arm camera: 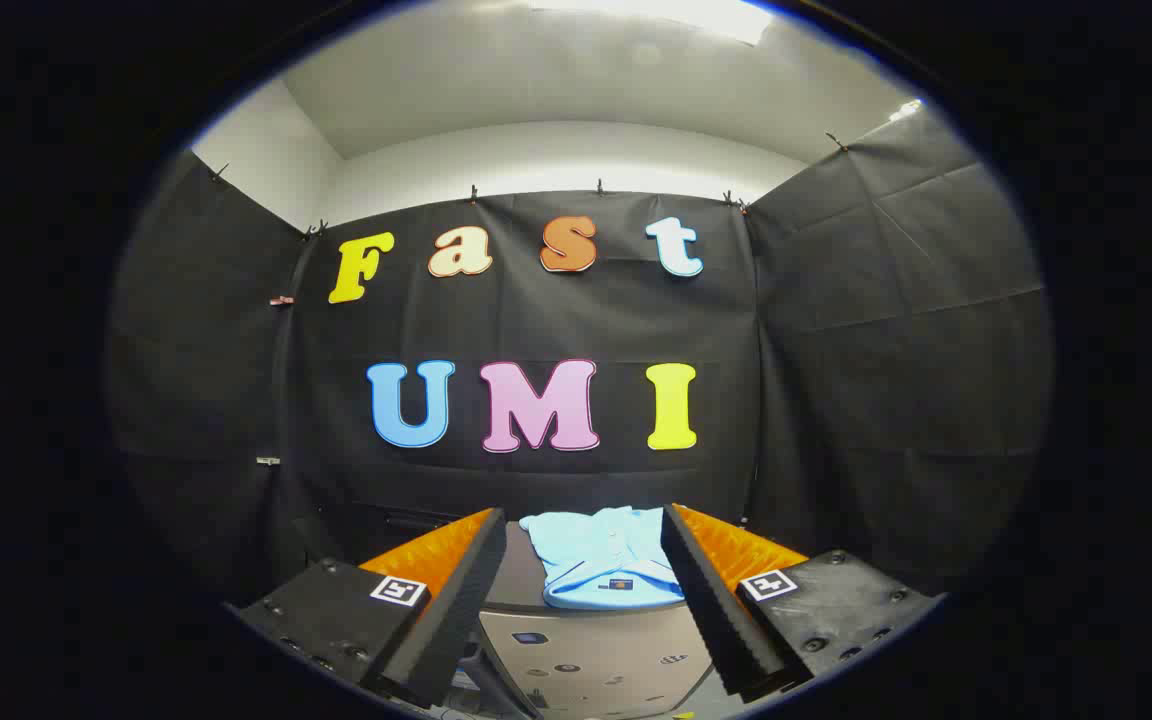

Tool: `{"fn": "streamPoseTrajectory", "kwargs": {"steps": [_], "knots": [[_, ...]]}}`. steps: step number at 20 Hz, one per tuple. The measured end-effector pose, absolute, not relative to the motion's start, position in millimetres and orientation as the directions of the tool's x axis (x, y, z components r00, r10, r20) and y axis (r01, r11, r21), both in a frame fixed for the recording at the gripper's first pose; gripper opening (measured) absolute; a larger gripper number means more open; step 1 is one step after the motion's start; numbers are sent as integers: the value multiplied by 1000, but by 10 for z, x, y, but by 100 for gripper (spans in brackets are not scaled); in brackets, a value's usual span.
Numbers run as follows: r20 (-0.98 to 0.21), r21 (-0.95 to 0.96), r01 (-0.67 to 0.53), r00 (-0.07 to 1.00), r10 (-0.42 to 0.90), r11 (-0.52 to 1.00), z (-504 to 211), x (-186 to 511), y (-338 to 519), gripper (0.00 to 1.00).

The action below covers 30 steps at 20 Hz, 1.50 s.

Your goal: Put the clothes into the washing machine and then close the washing machine lid.

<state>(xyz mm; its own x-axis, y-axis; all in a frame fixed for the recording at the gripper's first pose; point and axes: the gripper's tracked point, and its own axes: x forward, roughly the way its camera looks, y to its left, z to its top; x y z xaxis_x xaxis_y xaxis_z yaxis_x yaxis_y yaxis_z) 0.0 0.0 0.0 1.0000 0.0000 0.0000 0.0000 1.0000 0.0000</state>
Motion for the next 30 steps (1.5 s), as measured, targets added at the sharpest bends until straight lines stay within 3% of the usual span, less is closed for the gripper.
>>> {"fn": "streamPoseTrajectory", "kwargs": {"steps": [30], "knots": [[20,-6,-13,1000,14,1000,114,-14,-17,98]]}}
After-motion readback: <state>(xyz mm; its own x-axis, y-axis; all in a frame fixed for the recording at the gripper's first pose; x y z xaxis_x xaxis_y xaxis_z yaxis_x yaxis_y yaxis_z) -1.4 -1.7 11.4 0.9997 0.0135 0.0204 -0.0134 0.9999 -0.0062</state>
